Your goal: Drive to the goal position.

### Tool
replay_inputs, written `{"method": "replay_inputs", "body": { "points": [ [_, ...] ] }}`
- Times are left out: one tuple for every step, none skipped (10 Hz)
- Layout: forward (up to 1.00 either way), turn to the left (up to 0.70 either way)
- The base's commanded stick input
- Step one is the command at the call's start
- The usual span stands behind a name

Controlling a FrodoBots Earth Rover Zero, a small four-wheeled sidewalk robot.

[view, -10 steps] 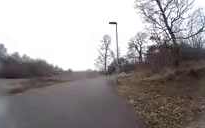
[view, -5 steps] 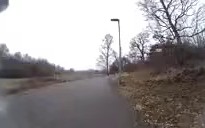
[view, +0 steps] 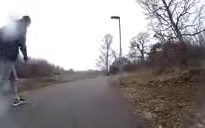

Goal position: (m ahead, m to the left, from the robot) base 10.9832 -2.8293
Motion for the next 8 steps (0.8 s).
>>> {"method": "replay_inputs", "body": {
  "points": [
    [0.70, 0.00],
    [0.70, 0.00],
    [0.70, 0.00],
    [0.70, 0.00],
    [0.70, 0.00],
    [0.70, 0.00],
    [0.70, 0.00],
    [0.70, 0.00]
  ]
}}
